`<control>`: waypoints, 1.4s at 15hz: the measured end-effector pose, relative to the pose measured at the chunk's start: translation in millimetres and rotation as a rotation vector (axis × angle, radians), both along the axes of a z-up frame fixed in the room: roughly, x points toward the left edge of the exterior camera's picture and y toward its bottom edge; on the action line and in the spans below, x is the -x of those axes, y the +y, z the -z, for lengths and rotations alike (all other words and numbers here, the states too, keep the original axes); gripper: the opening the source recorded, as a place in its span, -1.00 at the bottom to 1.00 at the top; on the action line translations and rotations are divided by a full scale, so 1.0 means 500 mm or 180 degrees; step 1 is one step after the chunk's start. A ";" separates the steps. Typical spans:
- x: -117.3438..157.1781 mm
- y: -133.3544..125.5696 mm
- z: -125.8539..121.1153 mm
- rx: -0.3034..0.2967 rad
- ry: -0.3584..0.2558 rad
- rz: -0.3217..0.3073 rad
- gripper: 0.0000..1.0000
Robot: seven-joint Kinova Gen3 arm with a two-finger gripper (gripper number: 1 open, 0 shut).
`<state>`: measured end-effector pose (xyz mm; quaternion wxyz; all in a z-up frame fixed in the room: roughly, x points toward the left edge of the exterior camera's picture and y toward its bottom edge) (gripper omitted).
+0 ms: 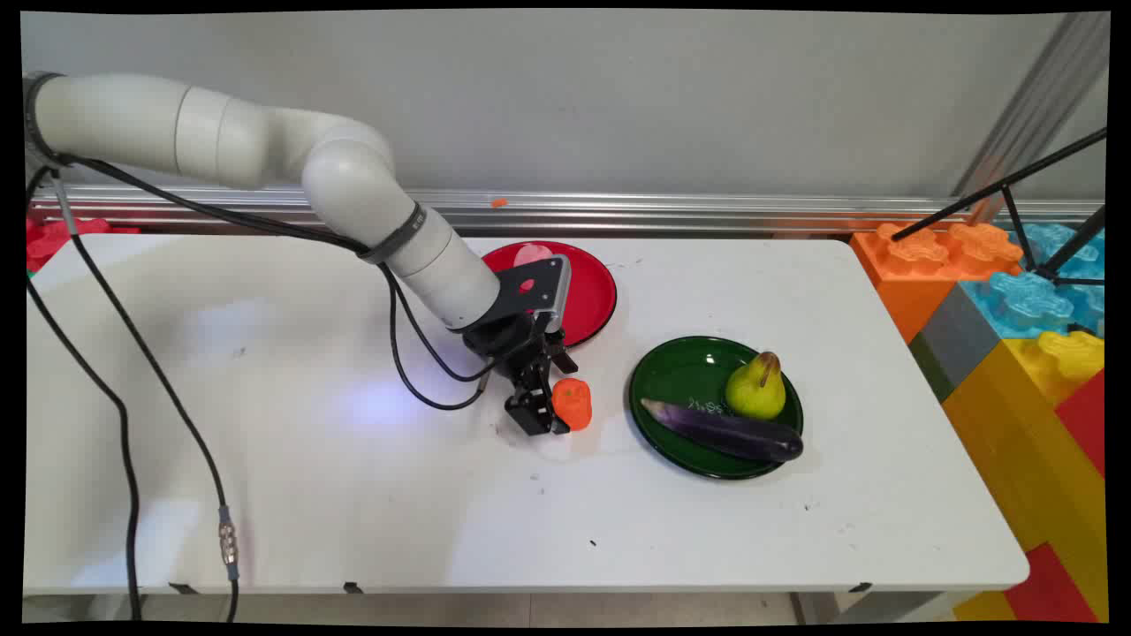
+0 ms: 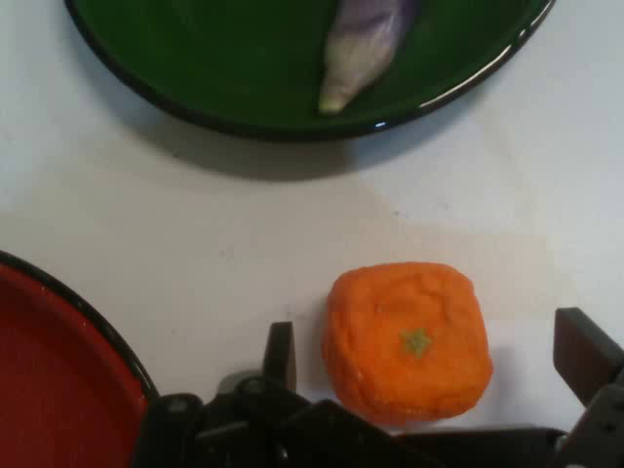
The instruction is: Pick up the eggplant from the green plate
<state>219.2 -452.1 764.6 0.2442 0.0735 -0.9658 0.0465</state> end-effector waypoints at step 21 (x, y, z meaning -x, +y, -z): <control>0.048 -0.073 -0.113 -0.0163 0.0468 0.0211 1.00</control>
